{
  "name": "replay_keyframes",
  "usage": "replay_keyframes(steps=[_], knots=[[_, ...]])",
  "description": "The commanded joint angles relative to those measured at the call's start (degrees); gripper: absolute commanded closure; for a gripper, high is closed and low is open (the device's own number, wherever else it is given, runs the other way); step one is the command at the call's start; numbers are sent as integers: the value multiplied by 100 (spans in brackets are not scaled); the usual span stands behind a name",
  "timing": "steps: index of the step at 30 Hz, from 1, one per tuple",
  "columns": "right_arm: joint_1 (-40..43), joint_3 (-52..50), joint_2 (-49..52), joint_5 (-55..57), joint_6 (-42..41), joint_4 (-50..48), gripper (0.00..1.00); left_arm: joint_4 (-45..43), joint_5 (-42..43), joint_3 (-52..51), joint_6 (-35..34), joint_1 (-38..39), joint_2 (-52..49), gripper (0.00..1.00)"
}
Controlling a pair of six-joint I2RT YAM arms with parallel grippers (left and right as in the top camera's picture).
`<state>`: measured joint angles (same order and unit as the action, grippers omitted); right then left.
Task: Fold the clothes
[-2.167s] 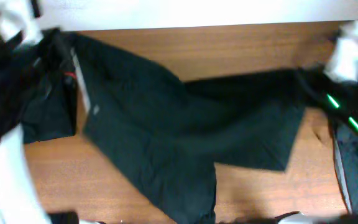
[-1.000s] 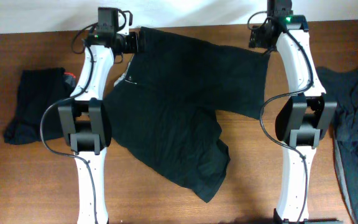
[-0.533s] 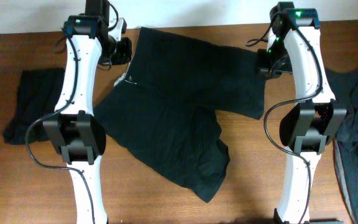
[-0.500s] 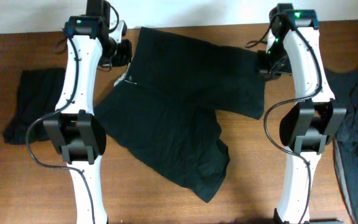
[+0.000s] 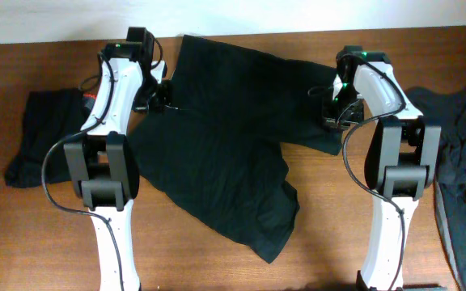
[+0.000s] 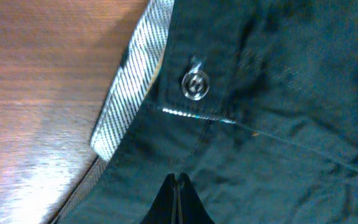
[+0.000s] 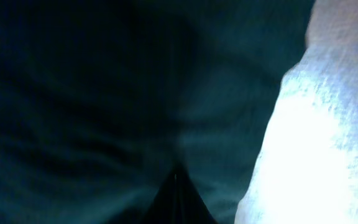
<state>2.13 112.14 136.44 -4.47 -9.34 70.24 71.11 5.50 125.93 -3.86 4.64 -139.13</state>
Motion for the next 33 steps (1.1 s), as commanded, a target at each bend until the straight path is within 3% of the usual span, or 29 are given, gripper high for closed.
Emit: replay_keyframes(steps=[1,16,19,23,27,33], knots=[[212,-7,-96,127,74,-236,96,-59,-85,-269,70,-20,-72,100],[542,68,-98,118,214,-1102,96,-162,-85,-417,66,9,-74,100],[553,734,-111,-240,579,-330,92,-146,-87,-417,68,7,-74,100],[658,2118,-111,-1196,575,1480,89,-120,-85,-417,68,-4,-74,100],[778,2983,-116,-1591,614,2603,85,9,-85,-417,68,-4,-72,100],[933,2911,-739,-1587,590,2712,79,249,-83,-407,44,-2,149,100]])
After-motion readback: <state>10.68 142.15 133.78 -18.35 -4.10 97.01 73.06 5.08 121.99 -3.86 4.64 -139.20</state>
